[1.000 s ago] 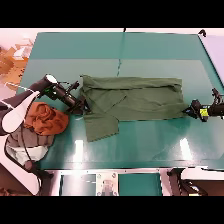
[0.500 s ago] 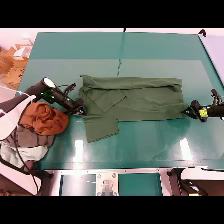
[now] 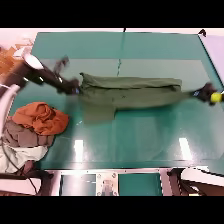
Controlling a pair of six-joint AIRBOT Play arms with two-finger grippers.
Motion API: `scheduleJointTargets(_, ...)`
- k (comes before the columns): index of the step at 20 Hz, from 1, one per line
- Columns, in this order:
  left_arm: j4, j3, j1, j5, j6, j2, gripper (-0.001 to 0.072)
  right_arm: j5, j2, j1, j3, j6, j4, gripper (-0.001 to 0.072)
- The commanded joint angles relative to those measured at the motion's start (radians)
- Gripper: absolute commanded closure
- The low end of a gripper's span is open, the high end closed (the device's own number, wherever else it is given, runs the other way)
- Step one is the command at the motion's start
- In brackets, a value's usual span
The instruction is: Fold the shirts.
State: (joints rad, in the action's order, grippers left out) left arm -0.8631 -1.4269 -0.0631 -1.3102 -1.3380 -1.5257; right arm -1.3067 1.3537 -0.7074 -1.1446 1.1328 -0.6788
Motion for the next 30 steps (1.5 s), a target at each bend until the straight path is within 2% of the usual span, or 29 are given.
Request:
scheduleJointTargets(1, 0.008, -0.285, -0.002, -0.024, -0.027, 0.172, 0.0684, -0.075, -0.136, -0.007, -0.24, 0.023, 0.177, 0.0701)
scheduleJointTargets(5, -0.04, -0.653, -0.002, 0.123, -0.018, 0.369, 0.0684, -0.048, -0.284, -0.076, -0.563, 0.098, 0.282, 0.0701)
scheduleJointTargets(7, -0.062, -0.693, -0.002, 0.225, 0.006, 0.486, 0.0683, 0.007, -0.358, -0.127, -0.681, 0.122, 0.283, 0.0701)
scheduleJointTargets(9, -0.093, -0.693, -0.002, 0.274, 0.016, 0.591, 0.0683, 0.08, -0.419, -0.166, -0.753, 0.125, 0.282, 0.0701)
scheduleJointTargets(12, -0.156, -0.693, -0.002, 0.268, 0.013, 0.686, 0.0683, 0.183, -0.484, -0.182, -0.784, 0.124, 0.266, 0.0701)
scheduleJointTargets(17, -0.152, -0.634, -0.002, 0.175, 0.003, 0.695, 0.0683, 0.187, -0.49, -0.181, -0.776, 0.124, 0.248, 0.07)
scheduleJointTargets(21, -0.151, -0.379, -0.002, 0.194, 0.003, 0.681, 0.0683, 0.178, -0.468, -0.119, -0.614, 0.109, 0.248, 0.07)
scheduleJointTargets(24, -0.151, -0.168, -0.002, 0.299, 0.005, 0.603, 0.0683, 0.246, -0.427, 0.018, -0.348, 0.02, 0.237, 0.07)
scheduleJointTargets(28, -0.131, -0.007, -0.002, 0.471, 0.06, 0.344, 0.0683, 0.488, -0.243, 0.198, -0.047, -0.043, 0.165, 0.07)
scheduleJointTargets(30, -0.092, -0.005, -0.002, 0.541, 0.101, 0.156, 0.0683, 0.566, -0.07, 0.253, -0.014, -0.05, 0.166, 0.07)
